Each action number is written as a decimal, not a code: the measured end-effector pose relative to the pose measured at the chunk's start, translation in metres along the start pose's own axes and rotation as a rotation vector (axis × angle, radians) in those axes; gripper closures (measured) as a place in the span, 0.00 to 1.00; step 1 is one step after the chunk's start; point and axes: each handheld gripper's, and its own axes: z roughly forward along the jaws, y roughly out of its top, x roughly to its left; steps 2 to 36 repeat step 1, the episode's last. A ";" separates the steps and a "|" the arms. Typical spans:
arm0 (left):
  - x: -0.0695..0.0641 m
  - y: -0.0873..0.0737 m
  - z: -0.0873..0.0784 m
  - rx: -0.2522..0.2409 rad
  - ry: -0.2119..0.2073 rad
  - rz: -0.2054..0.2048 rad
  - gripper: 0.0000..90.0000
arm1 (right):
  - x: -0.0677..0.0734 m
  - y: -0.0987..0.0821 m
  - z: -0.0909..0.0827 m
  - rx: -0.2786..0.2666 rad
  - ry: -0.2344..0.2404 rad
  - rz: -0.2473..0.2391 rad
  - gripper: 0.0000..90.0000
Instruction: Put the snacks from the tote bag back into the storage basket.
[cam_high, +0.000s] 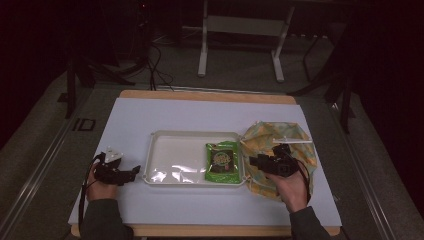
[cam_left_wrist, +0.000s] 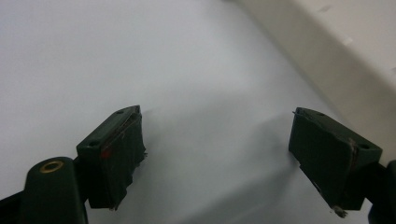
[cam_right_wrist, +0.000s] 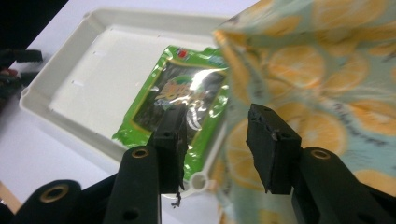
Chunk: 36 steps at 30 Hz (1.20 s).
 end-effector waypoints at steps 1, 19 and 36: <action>0.001 0.000 0.001 0.006 -0.004 -0.009 0.18 | -0.002 0.001 -0.002 -0.005 -0.005 0.000 0.64; 0.001 0.000 0.001 0.006 -0.004 -0.009 0.18 | -0.002 0.001 -0.002 -0.005 -0.005 0.000 0.64; 0.001 0.000 0.001 0.006 -0.004 -0.009 0.18 | -0.002 0.001 -0.002 -0.005 -0.005 0.000 0.64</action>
